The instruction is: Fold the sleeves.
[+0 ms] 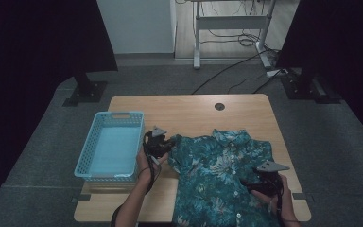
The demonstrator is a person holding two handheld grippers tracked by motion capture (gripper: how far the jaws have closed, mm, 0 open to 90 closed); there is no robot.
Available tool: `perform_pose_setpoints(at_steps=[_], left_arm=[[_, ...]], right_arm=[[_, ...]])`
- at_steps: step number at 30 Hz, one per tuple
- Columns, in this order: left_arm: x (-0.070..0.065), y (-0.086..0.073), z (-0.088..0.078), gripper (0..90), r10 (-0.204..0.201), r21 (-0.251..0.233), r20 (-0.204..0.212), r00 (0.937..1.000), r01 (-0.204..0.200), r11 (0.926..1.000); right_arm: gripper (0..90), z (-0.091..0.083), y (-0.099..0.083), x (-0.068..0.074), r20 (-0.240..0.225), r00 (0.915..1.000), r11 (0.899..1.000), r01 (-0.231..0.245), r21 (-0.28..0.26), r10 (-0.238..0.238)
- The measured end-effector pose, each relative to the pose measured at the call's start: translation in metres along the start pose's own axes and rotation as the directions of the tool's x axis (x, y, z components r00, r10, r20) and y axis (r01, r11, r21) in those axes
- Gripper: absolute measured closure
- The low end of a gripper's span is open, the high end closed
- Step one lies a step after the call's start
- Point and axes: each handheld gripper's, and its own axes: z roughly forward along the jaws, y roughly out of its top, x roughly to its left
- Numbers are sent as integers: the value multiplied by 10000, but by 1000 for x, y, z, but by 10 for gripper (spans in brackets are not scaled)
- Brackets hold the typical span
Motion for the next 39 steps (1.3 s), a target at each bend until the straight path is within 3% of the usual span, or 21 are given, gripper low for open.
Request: perform_pose_setpoints(at_steps=[9, 23, 39], left_arm=[[-1, -8, -2, 876, -261, -64, 140, 9996, 262, 9996], [-1, 4, -11, 877, -138, -209, 101, 9999, 140, 9997], [11, 1, -18, 878, -454, -398, -65, 9989, 451, 9982]], right_arm=[[240, -5, 2, 0, 29, 10000, 9999, 35, -113, -34], [240, -13, 1, -8, 109, 9999, 9996, -100, -252, 103], [240, -22, 1, -16, 273, 9993, 9989, -225, -400, 236]])
